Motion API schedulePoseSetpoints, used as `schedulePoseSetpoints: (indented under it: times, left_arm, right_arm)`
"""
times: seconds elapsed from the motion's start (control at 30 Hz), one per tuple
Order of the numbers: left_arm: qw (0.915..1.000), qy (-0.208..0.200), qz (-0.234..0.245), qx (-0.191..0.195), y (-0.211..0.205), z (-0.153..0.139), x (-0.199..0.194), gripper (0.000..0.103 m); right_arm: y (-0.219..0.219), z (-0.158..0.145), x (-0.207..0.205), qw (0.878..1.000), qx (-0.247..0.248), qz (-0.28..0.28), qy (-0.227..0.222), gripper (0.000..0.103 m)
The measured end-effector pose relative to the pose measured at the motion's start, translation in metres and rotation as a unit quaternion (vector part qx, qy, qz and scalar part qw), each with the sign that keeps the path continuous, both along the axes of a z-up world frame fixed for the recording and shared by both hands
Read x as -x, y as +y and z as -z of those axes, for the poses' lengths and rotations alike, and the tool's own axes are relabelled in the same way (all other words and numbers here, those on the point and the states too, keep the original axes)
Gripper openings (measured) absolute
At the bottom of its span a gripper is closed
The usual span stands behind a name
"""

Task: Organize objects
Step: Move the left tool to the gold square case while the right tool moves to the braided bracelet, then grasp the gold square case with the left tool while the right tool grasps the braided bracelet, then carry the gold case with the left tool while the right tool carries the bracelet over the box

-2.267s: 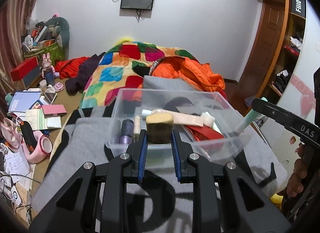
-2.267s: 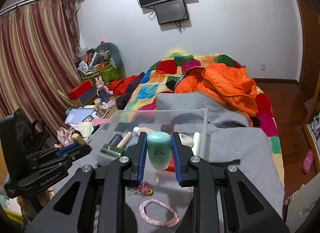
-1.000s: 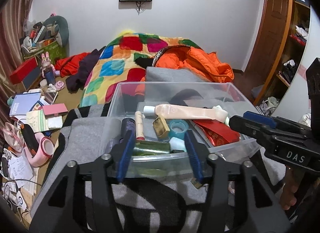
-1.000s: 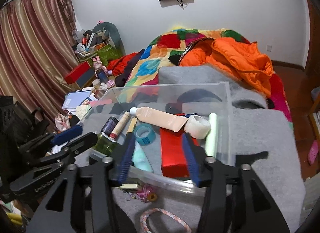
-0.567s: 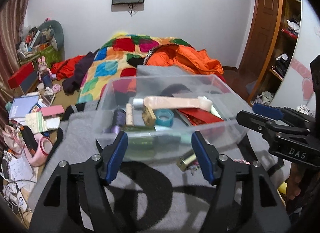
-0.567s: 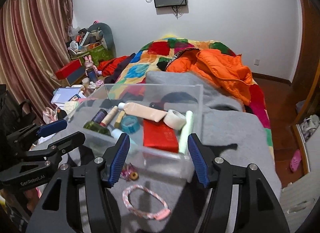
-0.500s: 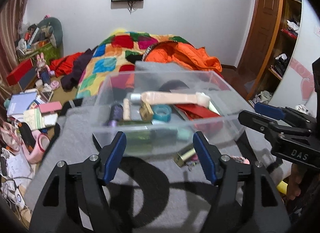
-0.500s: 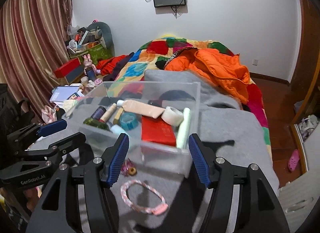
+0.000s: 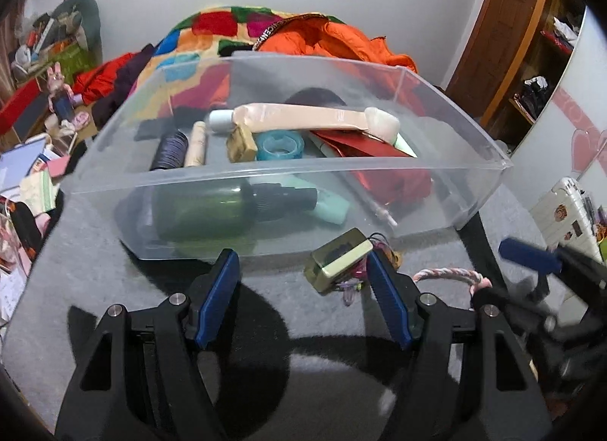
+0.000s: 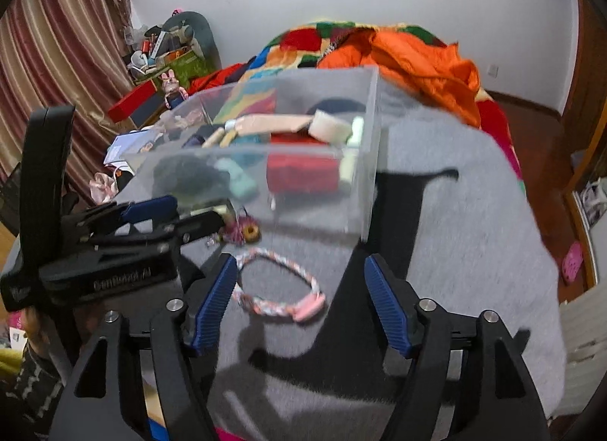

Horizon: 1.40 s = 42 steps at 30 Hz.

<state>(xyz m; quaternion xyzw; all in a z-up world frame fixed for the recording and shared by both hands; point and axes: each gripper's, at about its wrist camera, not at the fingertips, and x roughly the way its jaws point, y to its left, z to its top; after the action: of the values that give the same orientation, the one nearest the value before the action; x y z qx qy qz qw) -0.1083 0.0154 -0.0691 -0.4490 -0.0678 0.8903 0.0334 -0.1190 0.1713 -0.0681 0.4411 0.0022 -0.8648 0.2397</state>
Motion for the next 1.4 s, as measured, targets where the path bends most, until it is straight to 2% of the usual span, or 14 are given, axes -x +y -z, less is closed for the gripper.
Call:
schedulePoseSetpoints:
  times: [0.1,0.2,0.4,0.47,0.53,0.67,0.73,0.9,1.07,1.2,1.4]
  left_arm:
    - [0.9997,-0.016,-0.006,-0.02,0.001,0.006,0.006,0.069]
    - [0.9997,-0.016,-0.014,-0.011,0.005,0.007,0.005,0.069]
    - [0.9992,-0.01,-0.036,-0.018,0.006,0.007,0.006,0.067]
    - [0.9991,-0.006,-0.04,-0.015,0.005,0.006,0.004,0.054]
    - [0.9992,-0.003,-0.04,-0.005,0.005,0.007,0.001,0.037]
    - [0.9993,0.001,-0.036,-0.011,-0.001,0.007,-0.004,0.036]
    - [0.9993,0.003,-0.034,-0.013,-0.003,0.006,-0.007,0.036]
    - [0.9993,0.009,-0.033,-0.017,-0.008,0.003,-0.018,0.036]
    - [0.9991,0.02,-0.033,-0.016,-0.014,-0.005,-0.029,0.035]
    - [0.9988,0.034,-0.03,-0.02,-0.016,-0.016,-0.035,0.036]
    - [0.997,0.074,-0.023,-0.005,-0.016,-0.042,-0.043,0.036]
  right_arm:
    - [-0.003,0.008,-0.003,1.0,0.001,-0.006,-0.011,0.069]
    - [-0.009,0.015,-0.003,1.0,0.008,-0.021,-0.022,0.069]
    - [-0.025,0.018,-0.01,0.999,-0.039,-0.021,0.015,0.069]
    - [-0.028,0.019,-0.014,0.998,-0.056,-0.021,0.028,0.055]
    - [-0.027,0.02,-0.014,0.998,-0.058,-0.018,0.033,0.046]
    - [-0.017,0.018,-0.01,0.999,-0.043,-0.008,0.023,0.023]
    - [-0.011,0.017,-0.007,0.999,-0.031,-0.003,0.016,0.017]
    - [-0.005,0.011,-0.009,1.0,-0.014,0.003,0.019,0.017]
    - [-0.004,-0.005,-0.013,0.999,0.023,-0.01,0.026,0.017]
    - [-0.005,-0.023,-0.017,0.998,0.033,-0.012,0.048,0.017]
    - [-0.014,-0.048,-0.013,0.995,0.034,-0.02,0.091,0.017]
